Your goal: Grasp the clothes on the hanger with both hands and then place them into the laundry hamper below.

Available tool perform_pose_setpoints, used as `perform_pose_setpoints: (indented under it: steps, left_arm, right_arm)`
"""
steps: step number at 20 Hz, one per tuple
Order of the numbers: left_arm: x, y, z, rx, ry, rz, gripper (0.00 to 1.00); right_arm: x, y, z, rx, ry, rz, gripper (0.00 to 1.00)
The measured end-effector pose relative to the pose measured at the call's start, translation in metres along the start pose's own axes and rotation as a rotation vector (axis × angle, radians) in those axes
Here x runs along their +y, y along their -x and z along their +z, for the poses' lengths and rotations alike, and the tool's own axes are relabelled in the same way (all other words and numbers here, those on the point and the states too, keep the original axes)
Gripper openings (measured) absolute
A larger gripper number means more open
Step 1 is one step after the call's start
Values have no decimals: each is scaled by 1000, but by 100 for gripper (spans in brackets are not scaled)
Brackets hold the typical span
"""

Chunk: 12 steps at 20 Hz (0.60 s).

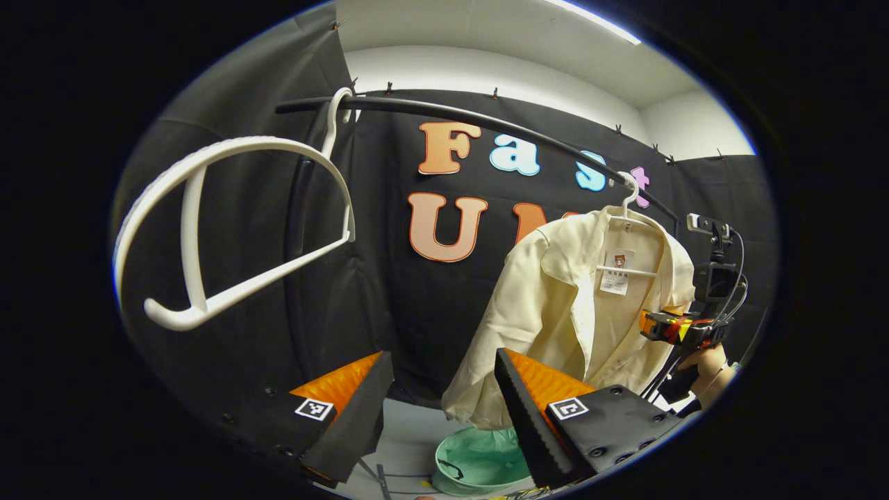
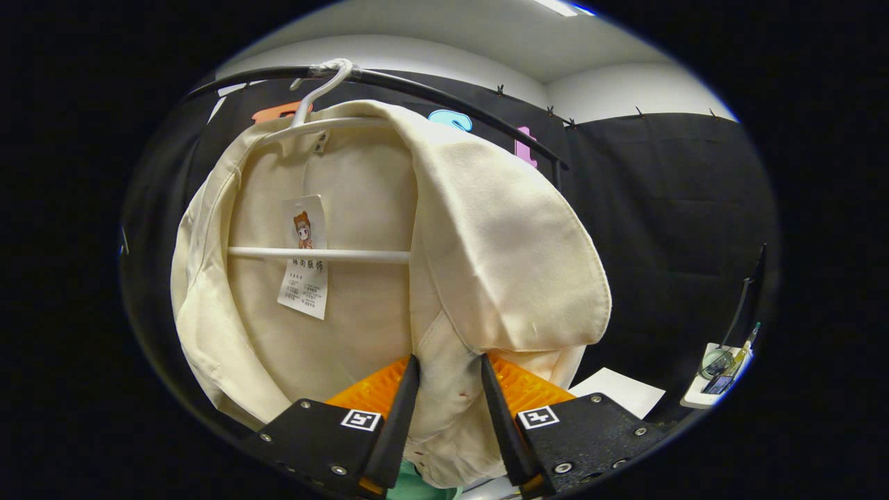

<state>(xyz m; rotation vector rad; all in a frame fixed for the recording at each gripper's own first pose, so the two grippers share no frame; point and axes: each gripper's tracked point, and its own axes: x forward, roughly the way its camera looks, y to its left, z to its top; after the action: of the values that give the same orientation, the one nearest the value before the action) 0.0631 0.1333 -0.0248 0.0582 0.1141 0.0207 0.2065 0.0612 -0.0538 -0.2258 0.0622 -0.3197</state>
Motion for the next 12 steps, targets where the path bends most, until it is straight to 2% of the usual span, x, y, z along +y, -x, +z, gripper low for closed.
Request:
perform_pose_setpoints:
  steps: [5, 7, 12]
  left_arm:
    - [-5, -5, -3, 8, 20, -7, 96]
    - [-10, -8, -3, 10, 25, -15, 96]
    - [-26, -17, -3, 11, 34, -44, 96]
  right_arm:
    - [-2, -3, 0, 13, -20, 56, 22]
    - [-1, 2, 1, 20, -18, 81, 15]
    - [-7, 23, 0, 27, -29, 119, 13]
